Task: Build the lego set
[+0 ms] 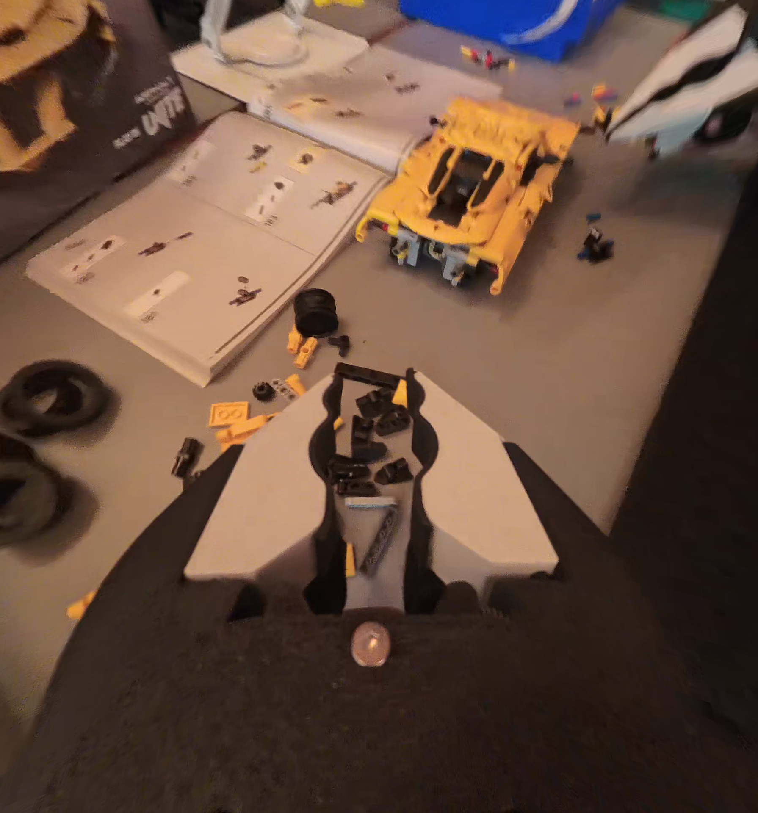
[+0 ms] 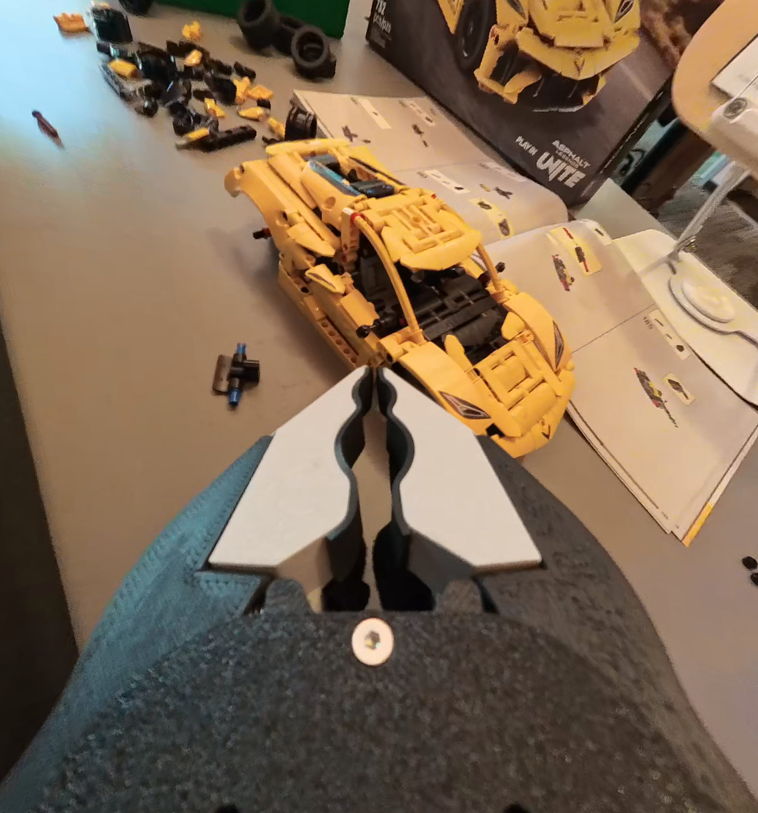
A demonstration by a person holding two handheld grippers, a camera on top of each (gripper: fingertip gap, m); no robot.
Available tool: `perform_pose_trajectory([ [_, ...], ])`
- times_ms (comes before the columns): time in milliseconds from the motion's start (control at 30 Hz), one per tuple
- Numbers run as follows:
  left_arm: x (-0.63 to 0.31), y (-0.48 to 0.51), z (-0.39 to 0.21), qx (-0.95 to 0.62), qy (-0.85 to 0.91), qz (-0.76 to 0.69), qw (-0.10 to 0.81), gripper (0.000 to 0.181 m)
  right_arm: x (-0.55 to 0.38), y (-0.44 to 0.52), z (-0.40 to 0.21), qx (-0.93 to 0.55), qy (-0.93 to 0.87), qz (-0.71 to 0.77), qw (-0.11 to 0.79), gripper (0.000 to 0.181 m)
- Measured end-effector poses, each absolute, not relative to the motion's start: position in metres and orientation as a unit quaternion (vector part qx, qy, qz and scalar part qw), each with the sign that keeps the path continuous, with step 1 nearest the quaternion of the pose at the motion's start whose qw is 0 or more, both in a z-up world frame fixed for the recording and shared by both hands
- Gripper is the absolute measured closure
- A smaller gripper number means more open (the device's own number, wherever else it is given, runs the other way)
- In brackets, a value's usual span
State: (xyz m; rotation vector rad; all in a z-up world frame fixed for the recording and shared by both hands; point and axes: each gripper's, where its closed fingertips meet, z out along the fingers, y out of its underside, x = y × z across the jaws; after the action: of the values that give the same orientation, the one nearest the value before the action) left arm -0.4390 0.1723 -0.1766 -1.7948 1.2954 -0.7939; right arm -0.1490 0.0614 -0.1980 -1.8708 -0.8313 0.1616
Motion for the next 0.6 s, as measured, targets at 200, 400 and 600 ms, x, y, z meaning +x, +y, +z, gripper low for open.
perform_pose_trajectory([
  [200,-0.400,0.192,-0.204,-0.675,0.593,-0.280,0.338,0.155,-0.141,0.063,-0.199,-0.787,-0.330,0.067,0.517,0.181],
  [400,-0.395,0.223,-0.239,-0.697,0.626,-0.226,0.265,0.161,-0.143,0.062,-0.201,-0.787,-0.334,0.069,0.513,0.181],
  [600,-0.391,0.234,-0.251,-0.692,0.648,-0.189,0.257,0.165,-0.144,0.062,-0.200,-0.788,-0.330,0.087,0.512,0.181],
])
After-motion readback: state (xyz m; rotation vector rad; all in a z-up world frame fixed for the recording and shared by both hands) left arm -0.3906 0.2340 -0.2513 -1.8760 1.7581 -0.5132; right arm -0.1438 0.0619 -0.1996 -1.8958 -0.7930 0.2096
